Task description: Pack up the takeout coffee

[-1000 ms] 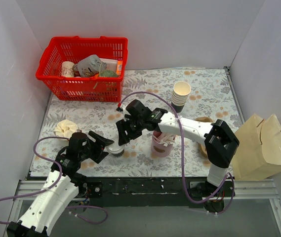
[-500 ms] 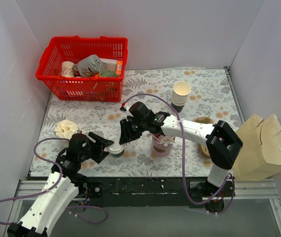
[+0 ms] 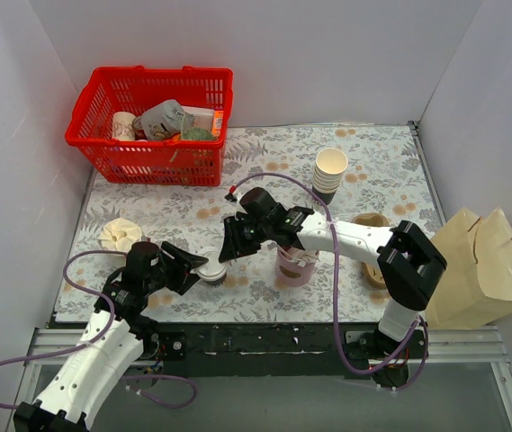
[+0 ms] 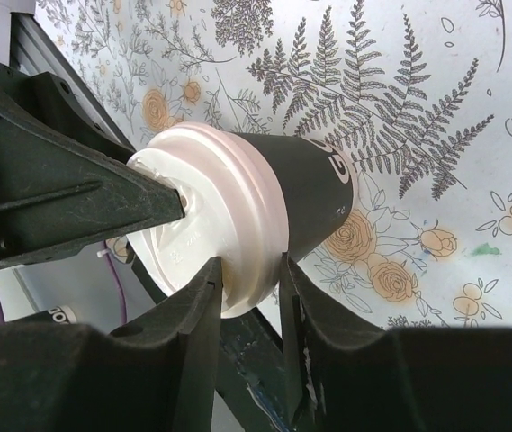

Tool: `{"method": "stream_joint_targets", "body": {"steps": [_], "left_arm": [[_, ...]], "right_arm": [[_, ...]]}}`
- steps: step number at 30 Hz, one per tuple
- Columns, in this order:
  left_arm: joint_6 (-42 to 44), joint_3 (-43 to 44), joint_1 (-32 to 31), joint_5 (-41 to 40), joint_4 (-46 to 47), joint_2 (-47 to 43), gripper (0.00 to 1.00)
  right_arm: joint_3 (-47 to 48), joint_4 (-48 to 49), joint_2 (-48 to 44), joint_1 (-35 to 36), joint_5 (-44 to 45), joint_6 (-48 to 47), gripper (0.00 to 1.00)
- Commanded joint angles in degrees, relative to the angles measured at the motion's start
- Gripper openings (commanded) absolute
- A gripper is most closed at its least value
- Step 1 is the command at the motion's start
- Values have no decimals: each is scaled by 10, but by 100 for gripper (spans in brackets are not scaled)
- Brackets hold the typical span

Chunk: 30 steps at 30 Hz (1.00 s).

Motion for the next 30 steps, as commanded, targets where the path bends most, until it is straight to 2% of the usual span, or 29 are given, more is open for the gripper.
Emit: {"method": "stream_joint_targets", "body": {"steps": [1,9,16,21,24,26,28,30], "left_arm": [[-5,-15,3,-4,-75,20,50],[-23,-12,3,8,-120,54,50],[-21,9,3,26,-147,102,51],[-7,56,3,7,-166,108,62],[5,77,3,17,-142,104,66],[25,89,3,27,-109,99,74],[42,99,3,34,-88,99,82],[55,118,3,38,-87,102,84]], "right_arm": [[-45,-79,30,-3,58,0,1],[-51,-94,33,-3,103,29,1],[-44,-88,25,-2,90,15,2],[8,-94,30,2,71,-28,12],[36,-96,26,7,57,-49,22],[49,-93,26,8,47,-55,30],[62,-99,30,8,35,-61,34],[75,-99,34,8,25,-63,39]]}}
